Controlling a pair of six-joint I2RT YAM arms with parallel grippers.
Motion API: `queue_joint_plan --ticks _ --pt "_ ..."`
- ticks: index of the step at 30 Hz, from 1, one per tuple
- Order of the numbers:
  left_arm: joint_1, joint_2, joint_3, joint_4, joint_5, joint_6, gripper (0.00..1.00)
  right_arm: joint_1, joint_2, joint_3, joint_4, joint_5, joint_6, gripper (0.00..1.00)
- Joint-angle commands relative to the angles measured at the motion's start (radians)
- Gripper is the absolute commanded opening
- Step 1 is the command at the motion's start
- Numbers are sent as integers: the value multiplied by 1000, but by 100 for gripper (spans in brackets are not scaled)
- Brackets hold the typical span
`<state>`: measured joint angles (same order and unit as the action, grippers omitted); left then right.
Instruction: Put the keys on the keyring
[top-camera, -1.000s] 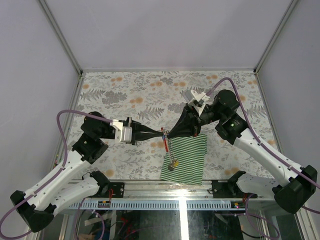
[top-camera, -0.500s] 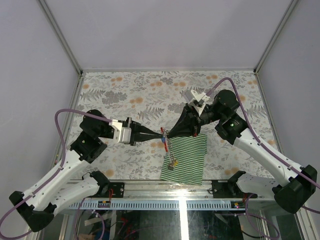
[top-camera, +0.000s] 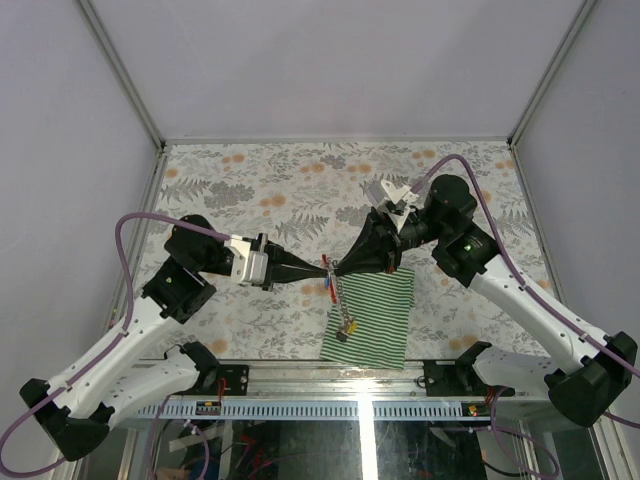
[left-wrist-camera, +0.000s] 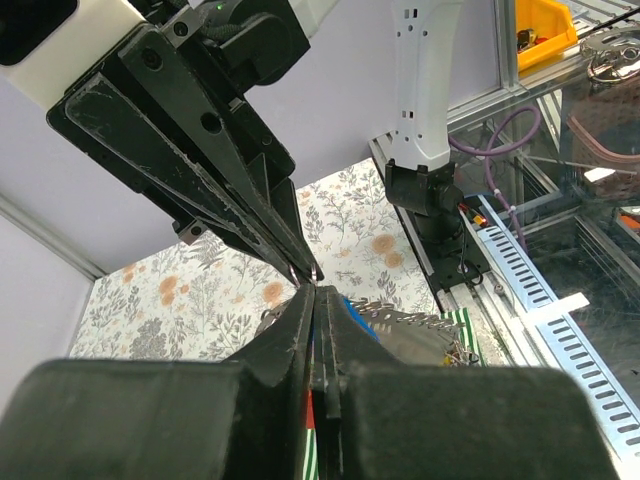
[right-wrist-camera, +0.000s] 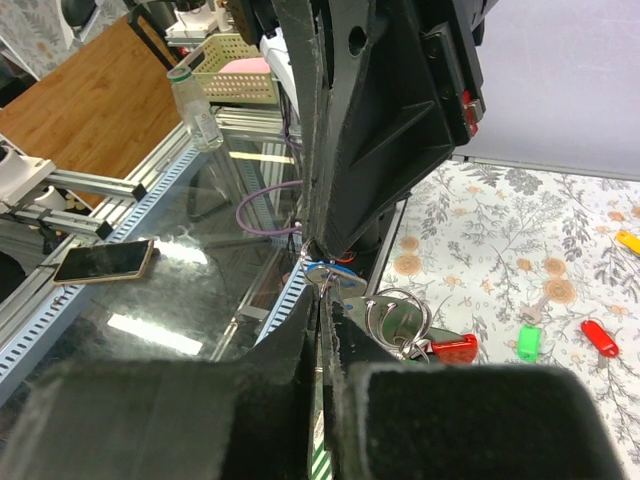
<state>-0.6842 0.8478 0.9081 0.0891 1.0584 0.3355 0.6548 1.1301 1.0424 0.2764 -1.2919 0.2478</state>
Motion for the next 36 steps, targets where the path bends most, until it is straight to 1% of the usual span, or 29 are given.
queue_joint_plan --ticks 1,4,12,23,27,36 --pt "5 -18 36 7 -12 16 0 8 -29 101 -187 27 -177 0" --pt "6 -29 32 4 -25 19 0 9 -33 117 -243 26 -217 0" --pt "6 -30 31 5 -30 21 0 9 -32 126 -245 -16 -214 0" --pt "6 -14 29 26 -44 -7 0 9 -27 89 -46 -55 -70 0" --pt "6 -3 33 50 -71 -49 0 12 -20 85 -17 -58 -50 0" --pt "7 -3 32 55 -58 -49 0 14 -15 77 -8 -48 -48 0"
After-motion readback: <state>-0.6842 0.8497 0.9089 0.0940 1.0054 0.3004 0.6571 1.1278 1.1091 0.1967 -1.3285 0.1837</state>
